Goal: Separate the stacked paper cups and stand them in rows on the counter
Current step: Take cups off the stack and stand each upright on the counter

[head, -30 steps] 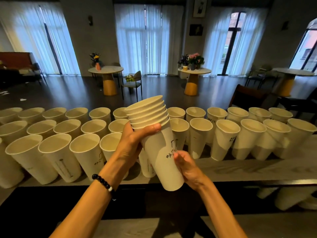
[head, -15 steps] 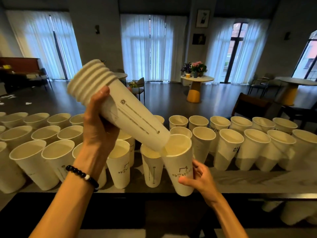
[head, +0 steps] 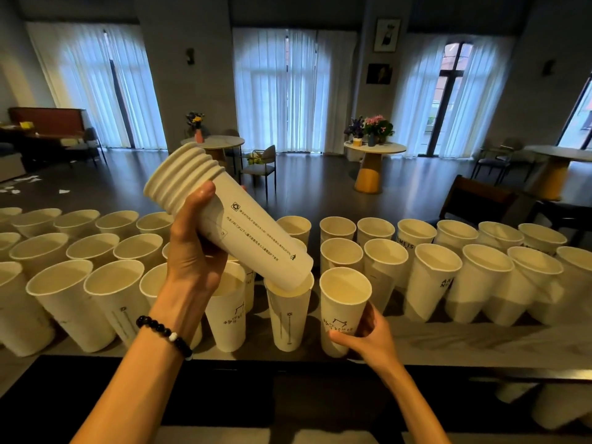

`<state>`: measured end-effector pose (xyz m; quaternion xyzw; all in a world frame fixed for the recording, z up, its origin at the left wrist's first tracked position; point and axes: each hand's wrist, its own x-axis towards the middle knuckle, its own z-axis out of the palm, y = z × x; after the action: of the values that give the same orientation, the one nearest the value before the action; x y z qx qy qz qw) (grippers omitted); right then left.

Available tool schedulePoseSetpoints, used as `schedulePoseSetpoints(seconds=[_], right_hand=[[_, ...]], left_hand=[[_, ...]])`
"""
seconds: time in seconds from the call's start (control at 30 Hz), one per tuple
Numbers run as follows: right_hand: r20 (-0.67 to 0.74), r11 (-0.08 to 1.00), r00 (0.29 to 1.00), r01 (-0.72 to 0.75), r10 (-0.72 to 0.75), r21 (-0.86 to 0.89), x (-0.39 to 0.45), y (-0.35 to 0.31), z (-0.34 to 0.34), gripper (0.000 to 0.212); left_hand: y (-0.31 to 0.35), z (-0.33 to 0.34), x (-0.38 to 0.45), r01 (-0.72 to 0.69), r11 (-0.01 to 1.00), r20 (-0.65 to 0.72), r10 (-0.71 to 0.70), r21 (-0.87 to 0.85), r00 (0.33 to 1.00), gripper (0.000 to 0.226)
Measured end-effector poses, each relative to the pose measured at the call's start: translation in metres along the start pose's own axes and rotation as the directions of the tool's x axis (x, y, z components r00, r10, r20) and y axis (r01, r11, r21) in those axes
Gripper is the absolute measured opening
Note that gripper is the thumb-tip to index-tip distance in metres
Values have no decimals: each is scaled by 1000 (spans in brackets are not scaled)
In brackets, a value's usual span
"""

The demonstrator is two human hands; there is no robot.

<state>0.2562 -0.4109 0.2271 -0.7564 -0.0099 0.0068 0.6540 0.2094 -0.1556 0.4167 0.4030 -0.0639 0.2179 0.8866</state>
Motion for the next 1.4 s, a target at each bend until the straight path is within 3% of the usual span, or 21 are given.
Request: schedulePoseSetpoints(seconds=[0.1, 0.27, 0.37, 0.47, 0.5, 0.6, 0.67, 0.73, 0.8, 0.87, 0.97, 1.1, 1.2, 1.3, 1.4], right_hand=[[3, 1000, 1000, -10, 10, 9, 0, 3, -2, 100], [81, 999, 997, 7, -5, -31, -1, 6, -12, 96], [-5, 998, 999, 44, -44, -39, -11, 15, -33, 72], [-163, 995, 984, 75, -64, 64, -27, 9, -60, 35], [-165, 992, 984, 83, -67, 91, -33, 0, -70, 32], [73, 987, 996, 31, -43, 157, -45, -31, -93, 68], [286, 971, 958, -43, -28, 237, -51, -48, -105, 87], [443, 935, 895, -108, -57, 338, -60, -55, -113, 91], [494, 922, 863, -96, -110, 374, -69, -54, -116, 82], [461, 930, 884, -98, -82, 353, -73, -48, -115, 80], [398, 969, 917, -70, -32, 238, -75, -44, -110, 102], [258, 995, 966, -53, 30, 80, -80, -42, -102, 104], [162, 995, 982, -96, 94, 5, -79, -25, -97, 122], [73, 994, 992, -105, 105, 6, -74, -15, -91, 107], [-21, 993, 996, -80, 82, 84, -57, -6, -85, 90]], left_hand=[[-1, -1, -2, 8, 1000, -6, -8, 26, 1000, 33], [-17, 7, -11, 61, 995, 13, -62, 75, 998, 94], [-35, 28, -24, 141, 986, 72, -147, 83, 986, 89], [-57, 49, -39, 215, 973, 103, -223, 78, 969, 94], [-65, 57, -44, 239, 968, 120, -247, 80, 961, 92], [-91, 80, -61, 299, 946, 220, -320, 121, 922, 85], [-109, 96, -72, 313, 931, 268, -356, 188, 895, 79], [-122, 109, -81, 310, 916, 316, -381, 254, 869, 72], [-129, 117, -88, 291, 910, 332, -384, 296, 862, 86], [-130, 117, -90, 265, 910, 337, -370, 320, 865, 88], [-129, 110, -87, 200, 906, 364, -341, 373, 867, 75], [-118, 101, -79, 115, 916, 349, -259, 384, 900, 77], [-99, 95, -62, 103, 936, 332, -221, 337, 917, 87], [-75, 88, -50, 93, 968, 231, -148, 232, 962, 105], [-56, 80, -41, 62, 994, 115, -72, 94, 991, 101]])
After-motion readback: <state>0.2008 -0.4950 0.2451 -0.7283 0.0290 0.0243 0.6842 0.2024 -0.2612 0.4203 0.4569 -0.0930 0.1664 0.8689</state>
